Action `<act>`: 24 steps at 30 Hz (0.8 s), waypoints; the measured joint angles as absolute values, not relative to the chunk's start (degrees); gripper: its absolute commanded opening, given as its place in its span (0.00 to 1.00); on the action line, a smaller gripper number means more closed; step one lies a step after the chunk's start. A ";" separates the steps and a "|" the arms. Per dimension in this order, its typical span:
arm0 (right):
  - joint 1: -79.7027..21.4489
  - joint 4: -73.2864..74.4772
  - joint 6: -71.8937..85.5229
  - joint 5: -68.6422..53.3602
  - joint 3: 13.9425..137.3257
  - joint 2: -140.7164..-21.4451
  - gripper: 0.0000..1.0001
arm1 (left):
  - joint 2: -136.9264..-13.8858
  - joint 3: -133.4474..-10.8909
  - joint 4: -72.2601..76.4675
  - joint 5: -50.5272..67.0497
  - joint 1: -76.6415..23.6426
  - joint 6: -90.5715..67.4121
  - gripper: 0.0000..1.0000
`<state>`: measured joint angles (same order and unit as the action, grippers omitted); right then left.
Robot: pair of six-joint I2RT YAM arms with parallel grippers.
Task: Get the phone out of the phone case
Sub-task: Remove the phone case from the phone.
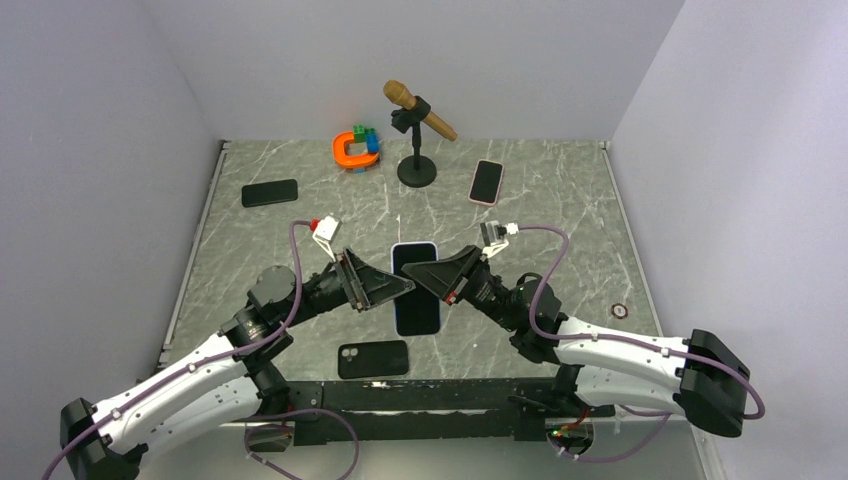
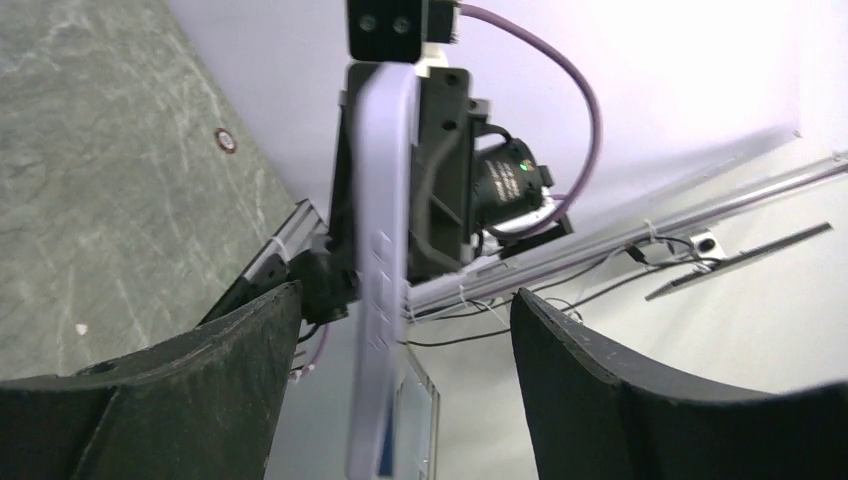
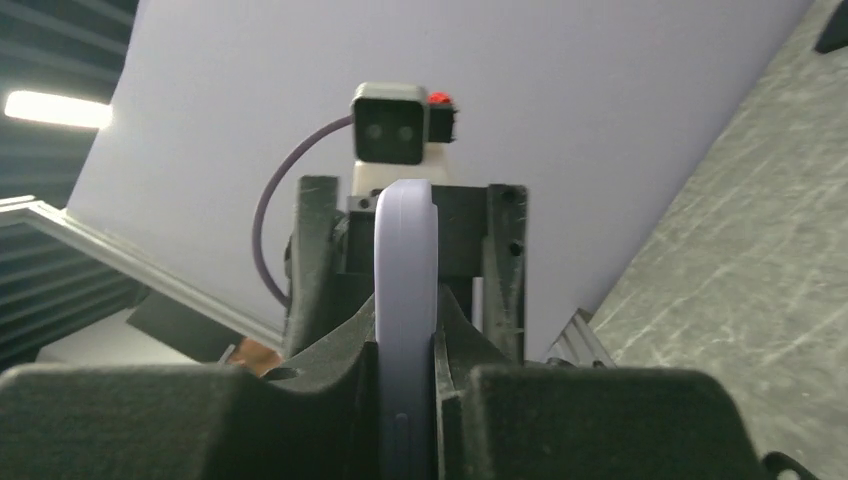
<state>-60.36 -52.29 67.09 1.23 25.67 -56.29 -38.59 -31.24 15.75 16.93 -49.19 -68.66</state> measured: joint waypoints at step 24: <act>-51.62 -42.48 68.14 3.01 26.44 -52.77 0.00 | -36.03 -30.48 20.29 28.23 -49.39 -71.16 0.90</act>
<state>-51.62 -42.48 68.14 3.01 26.44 -52.77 -36.03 -30.48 20.29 28.23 -49.39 -71.16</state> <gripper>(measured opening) 0.189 0.902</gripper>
